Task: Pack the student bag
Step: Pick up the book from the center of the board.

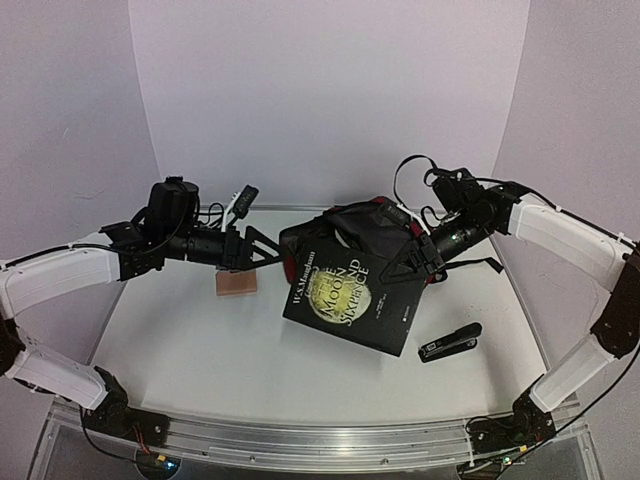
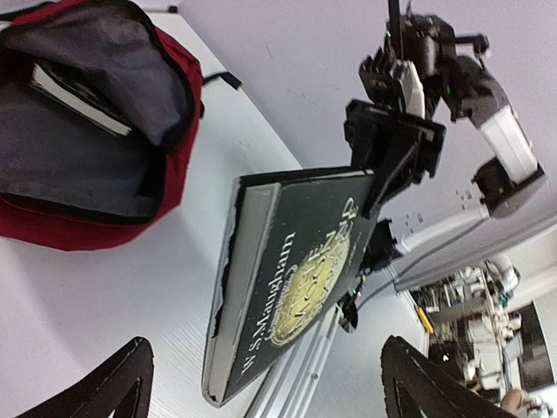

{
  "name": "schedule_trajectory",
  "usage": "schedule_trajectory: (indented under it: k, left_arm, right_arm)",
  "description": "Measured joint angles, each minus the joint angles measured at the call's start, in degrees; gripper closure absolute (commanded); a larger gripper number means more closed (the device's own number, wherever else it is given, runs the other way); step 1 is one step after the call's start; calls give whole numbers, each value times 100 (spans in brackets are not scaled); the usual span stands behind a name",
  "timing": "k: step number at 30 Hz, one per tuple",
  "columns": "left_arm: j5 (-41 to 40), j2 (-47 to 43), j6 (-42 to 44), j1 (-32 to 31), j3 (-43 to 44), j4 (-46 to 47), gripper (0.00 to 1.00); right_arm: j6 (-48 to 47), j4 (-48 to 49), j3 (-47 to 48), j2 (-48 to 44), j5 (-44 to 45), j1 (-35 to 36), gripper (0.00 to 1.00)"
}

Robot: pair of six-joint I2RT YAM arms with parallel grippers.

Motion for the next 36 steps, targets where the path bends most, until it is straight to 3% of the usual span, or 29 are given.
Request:
schedule_trajectory:
  k: [7, 15, 32, 34, 36]
  left_arm:
    - [803, 493, 222, -317, 84, -119, 24]
    - [1364, 756, 175, -515, 43, 440, 49]
    - [2058, 810, -365, -635, -377, 1766, 88]
    - [2126, 811, -400, -633, -417, 1954, 97]
    - [2143, 811, -458, -632, -465, 2078, 100]
  right_arm:
    - [-539, -481, 1, 0, -19, 170, 100]
    - [-660, -591, 136, 3, -268, 268, 100]
    - [-720, -685, 385, 118, -760, 310, 100]
    - [-678, -731, 417, 137, -802, 308, 93]
    - [-659, -786, 463, 177, -820, 308, 80]
